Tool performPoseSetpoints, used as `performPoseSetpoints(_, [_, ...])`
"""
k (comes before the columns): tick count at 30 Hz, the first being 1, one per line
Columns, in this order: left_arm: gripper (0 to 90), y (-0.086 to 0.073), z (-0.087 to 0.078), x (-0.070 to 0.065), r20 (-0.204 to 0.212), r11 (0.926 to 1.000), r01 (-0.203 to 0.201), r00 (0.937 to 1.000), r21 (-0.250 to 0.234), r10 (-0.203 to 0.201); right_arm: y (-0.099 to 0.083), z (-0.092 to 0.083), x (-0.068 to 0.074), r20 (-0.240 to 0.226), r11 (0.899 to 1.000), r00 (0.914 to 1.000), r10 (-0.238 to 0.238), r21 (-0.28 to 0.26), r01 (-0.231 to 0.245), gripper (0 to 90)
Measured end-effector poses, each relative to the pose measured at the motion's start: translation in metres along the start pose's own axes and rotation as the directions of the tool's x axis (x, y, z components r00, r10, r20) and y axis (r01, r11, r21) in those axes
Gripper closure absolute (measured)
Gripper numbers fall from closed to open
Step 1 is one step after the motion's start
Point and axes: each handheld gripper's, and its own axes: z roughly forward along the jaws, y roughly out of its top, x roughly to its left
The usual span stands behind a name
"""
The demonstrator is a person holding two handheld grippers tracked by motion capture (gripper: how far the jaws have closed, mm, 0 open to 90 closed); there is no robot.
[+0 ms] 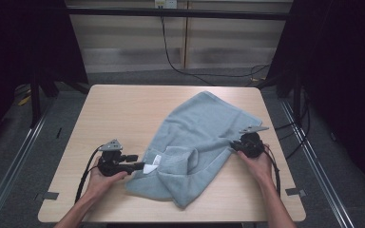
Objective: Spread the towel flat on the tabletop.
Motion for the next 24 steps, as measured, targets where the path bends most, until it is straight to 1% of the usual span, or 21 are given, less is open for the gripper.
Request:
performPoseSetpoints(1, [48.9,0.004,0.002,-0.001,0.012,0.9999,-0.012,0.9999,-0.005,0.012,0.002,-0.004,0.001,-0.003,1.0,1.0,0.004,-0.015,-0.004,82.7])
performPoseSetpoints(3, [49.8,0.01,0.007,-0.004,0.025,0.9993,-0.01,0.9996,-0.036,0.011,0.007,-0.016,0.007,-0.044,0.998,0.999,0.006,-0.067,-0.009,80.0])
performPoseSetpoints(4, [50.8,0.013,0.011,-0.005,0.026,0.9996,-0.019,0.9995,-0.019,0.02,0.009,-0.021,0.012,-0.066,0.996,0.9978,0.006,-0.094,-0.012,77.6])
performPoseSetpoints(5, [50.3,0.014,0.015,-0.007,0.01,0.9994,-0.035,0.9993,0.0,0.035,0.01,-0.026,0.019,-0.104,0.994,0.9946,0.006,-0.11,-0.018,75.2])
performPoseSetpoints(6, [50.0,0.014,0.02,-0.008,-0.002,0.999,-0.045,0.999,0.008,0.045,0.011,-0.03,0.027,-0.148,0.992,0.989,0.003,-0.123,-0.021,71.0])
performPoseSetpoints(7, [49.6,0.014,0.025,-0.008,-0.003,0.9988,-0.044,0.999,0.022,0.044,0.012,-0.032,0.036,-0.176,0.992,0.9843,-0.017,-0.127,-0.006,70.2])
performPoseSetpoints(8, [47.7,0.014,0.028,-0.008,-0.008,0.999,-0.033,0.9994,0.029,0.033,0.012,-0.033,0.047,-0.199,0.991,0.979,-0.043,-0.13,0.017,67.6])
performPoseSetpoints(9, [45.9,0.014,0.03,-0.008,-0.004,0.9989,-0.027,0.9996,0.038,0.027,0.012,-0.034,0.055,-0.207,0.991,0.9763,-0.062,-0.13,0.035,64.7])
performPoseSetpoints(10, [48.5,0.013,0.031,-0.008,0.005,0.9984,-0.04,0.9992,0.039,0.04,0.013,-0.035,0.067,-0.226,0.989,0.9702,-0.088,-0.137,0.058,62.8])
performPoseSetpoints(11, [53.0,0.014,0.03,-0.009,-0.002,0.9974,-0.057,0.9983,0.043,0.057,0.014,-0.035,0.076,-0.249,0.987,0.9631,-0.101,-0.143,0.067,61.1])
performPoseSetpoints(12, [59.7,0.013,0.03,-0.01,0.005,0.9972,-0.061,0.9981,0.042,0.061,0.015,-0.035,0.084,-0.269,0.986,0.9562,-0.117,-0.145,0.08,58.7])
performPoseSetpoints(13, [68.4,0.013,0.031,-0.01,0.02,0.9968,-0.064,0.9978,0.047,0.063,0.018,-0.034,0.093,-0.286,0.985,0.9493,-0.13,-0.147,0.09,56.0])
performPoseSetpoints(15, [79.8,0.012,0.032,-0.012,0.024,0.9943,-0.087,0.9961,0.062,0.085,0.023,-0.031,0.109,-0.327,0.983,0.9322,-0.156,-0.145,0.114,51.4])
performPoseSetpoints(16, [82.2,0.011,0.032,-0.013,0.039,0.9939,-0.087,0.9957,0.068,0.084,0.026,-0.029,0.116,-0.343,0.981,0.9247,-0.165,-0.151,0.119,49.0])
performPoseSetpoints(18, [84.0,0.01,0.031,-0.017,0.068,0.9949,-0.08,0.9948,0.062,0.075,0.032,-0.026,0.129,-0.375,0.979,0.91,-0.176,-0.163,0.122,44.8])
performPoseSetpoints(19, [84.5,0.009,0.03,-0.02,0.075,0.9953,-0.077,0.9945,0.059,0.073,0.035,-0.026,0.135,-0.375,0.978,0.9088,-0.182,-0.168,0.127,43.6])
performPoseSetpoints(20, [84.8,0.009,0.028,-0.024,0.074,0.9946,-0.085,0.9941,0.059,0.08,0.038,-0.026,0.14,-0.383,0.976,0.9039,-0.191,-0.173,0.133,43.0])
performPoseSetpoints(21, [85.0,0.009,0.027,-0.027,0.076,0.9951,-0.083,0.994,0.054,0.079,0.041,-0.026,0.146,-0.409,0.976,0.8933,-0.187,-0.18,0.122,42.5])
performPoseSetpoints(22, [85.2,0.009,0.024,-0.03,0.091,0.995,-0.086,0.9926,0.051,0.081,0.042,-0.025,0.15,-0.428,0.977,0.8855,-0.181,-0.18,0.113,42.2])
performPoseSetpoints(23, [85.4,0.008,0.022,-0.034,0.092,0.994,-0.099,0.9913,0.047,0.094,0.043,-0.026,0.155,-0.432,0.976,0.8816,-0.191,-0.175,0.126,41.7])
performPoseSetpoints(24, [85.5,0.008,0.019,-0.037,0.09,0.9941,-0.1,0.9913,0.04,0.096,0.043,-0.027,0.161,-0.425,0.972,0.8799,-0.214,-0.18,0.149,41.7])
